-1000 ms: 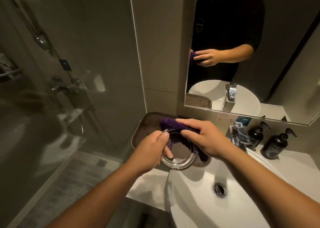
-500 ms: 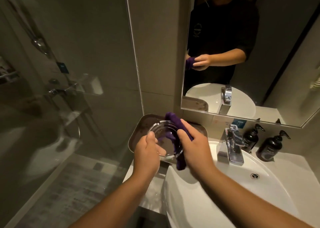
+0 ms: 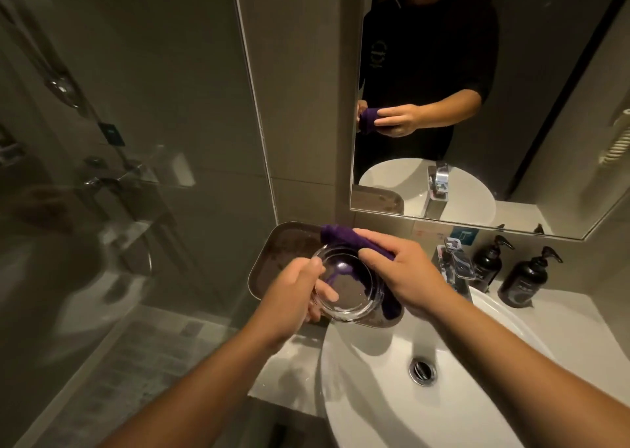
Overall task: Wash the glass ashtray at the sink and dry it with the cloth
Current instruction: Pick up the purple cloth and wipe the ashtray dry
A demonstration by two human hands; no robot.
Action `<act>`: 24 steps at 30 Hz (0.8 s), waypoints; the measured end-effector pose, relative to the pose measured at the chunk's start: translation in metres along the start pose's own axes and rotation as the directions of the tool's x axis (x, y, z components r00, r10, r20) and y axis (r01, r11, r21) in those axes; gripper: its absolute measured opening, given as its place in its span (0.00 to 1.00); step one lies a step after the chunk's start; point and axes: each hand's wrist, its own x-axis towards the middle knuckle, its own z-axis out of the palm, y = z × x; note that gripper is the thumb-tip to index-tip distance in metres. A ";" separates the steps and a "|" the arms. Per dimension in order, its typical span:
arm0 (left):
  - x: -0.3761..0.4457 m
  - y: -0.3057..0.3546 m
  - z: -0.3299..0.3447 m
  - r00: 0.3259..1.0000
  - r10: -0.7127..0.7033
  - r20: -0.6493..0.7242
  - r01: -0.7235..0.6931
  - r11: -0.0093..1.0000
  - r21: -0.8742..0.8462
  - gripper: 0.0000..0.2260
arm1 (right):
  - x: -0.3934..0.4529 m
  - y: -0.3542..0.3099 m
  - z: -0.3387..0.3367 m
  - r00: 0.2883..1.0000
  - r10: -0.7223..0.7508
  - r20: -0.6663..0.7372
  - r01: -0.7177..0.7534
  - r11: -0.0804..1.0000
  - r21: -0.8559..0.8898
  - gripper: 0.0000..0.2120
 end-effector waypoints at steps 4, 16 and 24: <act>0.006 0.018 -0.003 0.994 0.101 0.043 -0.110 0.950 0.291 0.17 | 0.013 -0.028 -0.016 0.967 -0.084 0.240 0.144 0.959 -0.245 0.16; 0.008 0.008 0.039 0.820 0.009 -0.572 -0.061 0.996 -0.071 0.14 | -0.019 -0.004 0.070 0.873 0.133 -0.469 0.002 0.961 0.275 0.17; -0.007 -0.016 0.032 0.966 -0.081 -0.244 0.047 0.989 -0.142 0.13 | -0.015 0.010 0.042 0.946 0.050 -0.320 0.021 0.976 0.215 0.20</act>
